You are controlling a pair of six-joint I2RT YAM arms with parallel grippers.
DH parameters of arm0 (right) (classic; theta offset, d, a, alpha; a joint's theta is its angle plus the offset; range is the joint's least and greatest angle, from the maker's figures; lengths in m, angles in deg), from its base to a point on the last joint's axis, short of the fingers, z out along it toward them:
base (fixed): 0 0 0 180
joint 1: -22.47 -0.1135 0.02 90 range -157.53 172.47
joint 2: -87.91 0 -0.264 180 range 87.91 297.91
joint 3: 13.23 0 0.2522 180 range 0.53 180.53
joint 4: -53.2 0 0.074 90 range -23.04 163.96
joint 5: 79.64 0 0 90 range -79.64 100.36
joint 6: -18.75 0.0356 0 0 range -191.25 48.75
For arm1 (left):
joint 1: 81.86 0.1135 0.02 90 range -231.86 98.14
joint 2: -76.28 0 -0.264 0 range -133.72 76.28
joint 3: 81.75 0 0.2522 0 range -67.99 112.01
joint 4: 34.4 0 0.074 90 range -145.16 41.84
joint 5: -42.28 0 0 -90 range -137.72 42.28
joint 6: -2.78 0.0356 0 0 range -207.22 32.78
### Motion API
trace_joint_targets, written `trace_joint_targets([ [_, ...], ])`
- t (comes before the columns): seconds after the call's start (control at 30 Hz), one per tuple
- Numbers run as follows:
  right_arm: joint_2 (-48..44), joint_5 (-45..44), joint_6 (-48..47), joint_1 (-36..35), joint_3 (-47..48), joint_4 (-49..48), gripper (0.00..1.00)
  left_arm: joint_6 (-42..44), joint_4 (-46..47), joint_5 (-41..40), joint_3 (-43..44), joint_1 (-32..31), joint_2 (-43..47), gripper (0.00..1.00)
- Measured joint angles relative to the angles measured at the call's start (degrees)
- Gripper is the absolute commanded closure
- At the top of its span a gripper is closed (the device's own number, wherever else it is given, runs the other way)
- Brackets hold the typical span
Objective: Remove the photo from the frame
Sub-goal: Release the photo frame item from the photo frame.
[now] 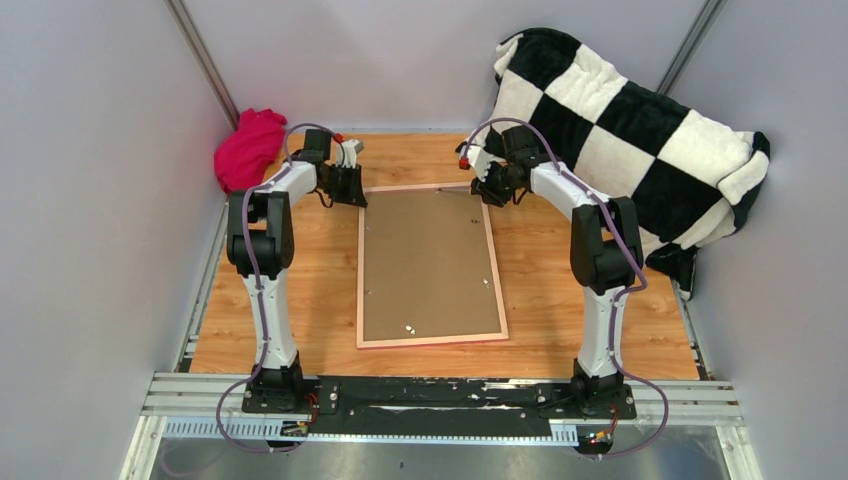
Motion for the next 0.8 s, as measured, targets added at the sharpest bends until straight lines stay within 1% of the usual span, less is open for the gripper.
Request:
trace_joint_targets([
  [0.8,1.14,-1.14,-0.31,-1.31,1.62,0.57,1.00,-0.02,0.00,0.00,0.00,0.00,0.00,1.00],
])
